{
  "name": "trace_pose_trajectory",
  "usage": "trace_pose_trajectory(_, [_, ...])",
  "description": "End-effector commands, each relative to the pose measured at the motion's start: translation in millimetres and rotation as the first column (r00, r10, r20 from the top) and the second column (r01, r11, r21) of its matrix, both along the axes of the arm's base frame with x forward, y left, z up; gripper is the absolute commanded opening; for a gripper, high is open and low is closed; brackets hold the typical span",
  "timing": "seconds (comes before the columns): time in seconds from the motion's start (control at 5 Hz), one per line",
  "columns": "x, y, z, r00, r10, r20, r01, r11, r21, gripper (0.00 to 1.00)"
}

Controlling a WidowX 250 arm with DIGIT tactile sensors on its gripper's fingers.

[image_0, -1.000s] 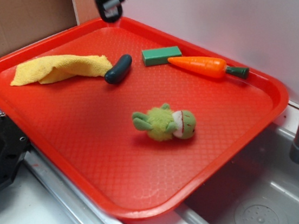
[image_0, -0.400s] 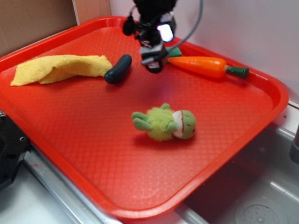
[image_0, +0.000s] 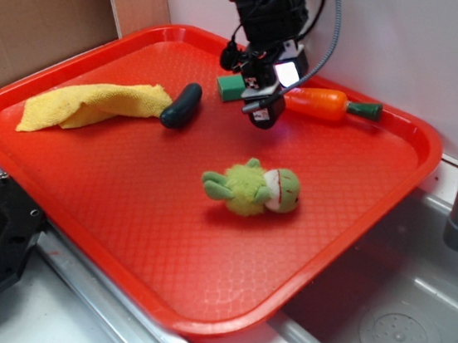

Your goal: Grab the carrot.

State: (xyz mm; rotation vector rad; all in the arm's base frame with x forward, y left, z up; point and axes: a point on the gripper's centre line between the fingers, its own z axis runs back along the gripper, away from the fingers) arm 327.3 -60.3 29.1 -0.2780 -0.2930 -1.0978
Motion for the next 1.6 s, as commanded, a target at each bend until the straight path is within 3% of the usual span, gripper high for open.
trace_pose_trajectory(0.0, [11, -13, 16, 0.999, -0.006, -0.039, 0.006, 1.0, 0.001, 1.0])
trace_pose_trajectory(0.2, [9, -20, 13, 0.998, 0.004, -0.065, 0.001, 0.997, 0.071, 0.93])
trace_pose_trajectory(0.4, [3, -28, 11, 0.999, 0.003, -0.054, 0.006, 0.988, 0.154, 0.0])
trace_pose_trajectory(0.6, [-4, -34, 8, 0.999, 0.004, -0.033, 0.004, 0.97, 0.243, 0.0])
trace_pose_trajectory(1.0, [-12, -36, 10, 0.999, 0.04, -0.034, -0.027, 0.951, 0.307, 0.0])
trace_pose_trajectory(1.2, [-19, -32, 24, 0.988, 0.153, -0.008, -0.141, 0.931, 0.338, 0.0])
trace_pose_trajectory(1.4, [-40, -14, 74, 0.92, 0.393, -0.003, -0.37, 0.87, 0.326, 0.0])
